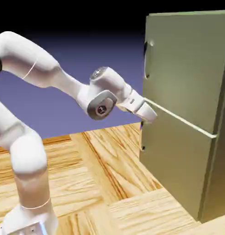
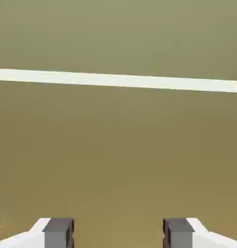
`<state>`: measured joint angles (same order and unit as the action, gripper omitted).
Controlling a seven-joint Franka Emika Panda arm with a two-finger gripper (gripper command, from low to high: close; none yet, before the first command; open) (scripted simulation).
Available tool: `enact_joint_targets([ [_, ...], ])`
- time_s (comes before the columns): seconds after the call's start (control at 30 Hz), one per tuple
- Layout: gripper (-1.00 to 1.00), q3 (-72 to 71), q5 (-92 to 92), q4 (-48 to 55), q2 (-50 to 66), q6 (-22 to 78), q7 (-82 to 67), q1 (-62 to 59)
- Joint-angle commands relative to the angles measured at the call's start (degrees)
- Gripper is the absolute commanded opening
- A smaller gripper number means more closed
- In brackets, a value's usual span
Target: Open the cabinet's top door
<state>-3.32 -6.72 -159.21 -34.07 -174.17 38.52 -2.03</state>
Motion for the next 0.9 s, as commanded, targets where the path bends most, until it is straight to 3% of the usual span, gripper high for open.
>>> enact_joint_targets([
  [0.0, 0.00, -1.2, -2.5, 0.7, -0.5, -0.1, -1.5, -1.0],
  [0.87, 0.00, -33.2, -67.3, 18.0, -14.1, -1.6, -39.4, -27.2],
])
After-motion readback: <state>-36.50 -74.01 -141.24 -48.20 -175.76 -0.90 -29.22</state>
